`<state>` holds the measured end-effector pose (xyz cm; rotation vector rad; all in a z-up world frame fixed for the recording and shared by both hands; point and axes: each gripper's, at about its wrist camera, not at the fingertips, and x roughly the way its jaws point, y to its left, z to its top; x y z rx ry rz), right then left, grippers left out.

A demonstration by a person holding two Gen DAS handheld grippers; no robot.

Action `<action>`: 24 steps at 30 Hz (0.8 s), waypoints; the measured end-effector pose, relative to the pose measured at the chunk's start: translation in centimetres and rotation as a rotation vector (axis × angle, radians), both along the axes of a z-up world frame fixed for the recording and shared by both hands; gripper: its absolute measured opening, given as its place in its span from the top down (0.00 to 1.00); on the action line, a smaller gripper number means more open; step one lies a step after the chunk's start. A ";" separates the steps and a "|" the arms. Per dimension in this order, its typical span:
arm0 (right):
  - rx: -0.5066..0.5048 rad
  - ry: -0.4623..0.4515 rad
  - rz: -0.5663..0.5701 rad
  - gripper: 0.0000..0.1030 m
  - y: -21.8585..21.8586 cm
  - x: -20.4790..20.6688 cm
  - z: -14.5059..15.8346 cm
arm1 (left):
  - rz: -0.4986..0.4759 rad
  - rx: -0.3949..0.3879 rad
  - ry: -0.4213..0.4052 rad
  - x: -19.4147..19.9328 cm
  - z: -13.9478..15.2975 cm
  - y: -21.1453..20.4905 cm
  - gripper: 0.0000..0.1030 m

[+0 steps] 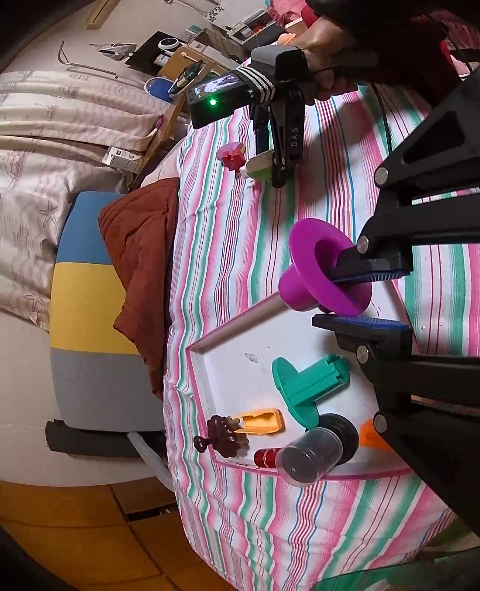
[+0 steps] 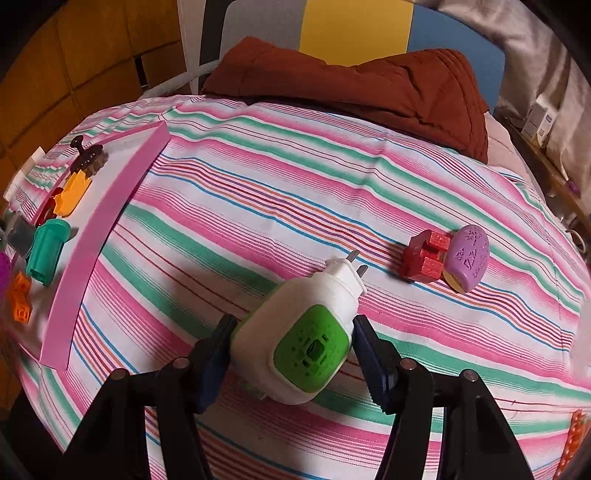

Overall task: Organize rigid objects
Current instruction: 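Carry the magenta toy onto the tray with the left tool and release it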

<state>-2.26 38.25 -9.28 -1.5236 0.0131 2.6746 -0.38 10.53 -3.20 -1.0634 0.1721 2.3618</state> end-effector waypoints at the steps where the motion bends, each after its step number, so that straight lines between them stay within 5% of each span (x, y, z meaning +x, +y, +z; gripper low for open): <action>1: 0.002 0.000 0.001 0.38 0.0 0.0 0.0 | -0.001 0.003 -0.003 0.0 0.0 -0.2 0.86; 16: 0.034 0.004 0.012 0.38 -0.4 0.2 -0.1 | 0.119 0.138 -0.071 -1.0 1.2 -8.2 0.86; 24: 0.026 0.001 0.008 0.38 -0.3 0.1 0.0 | 0.130 0.214 -0.106 -6.4 3.0 -6.7 0.86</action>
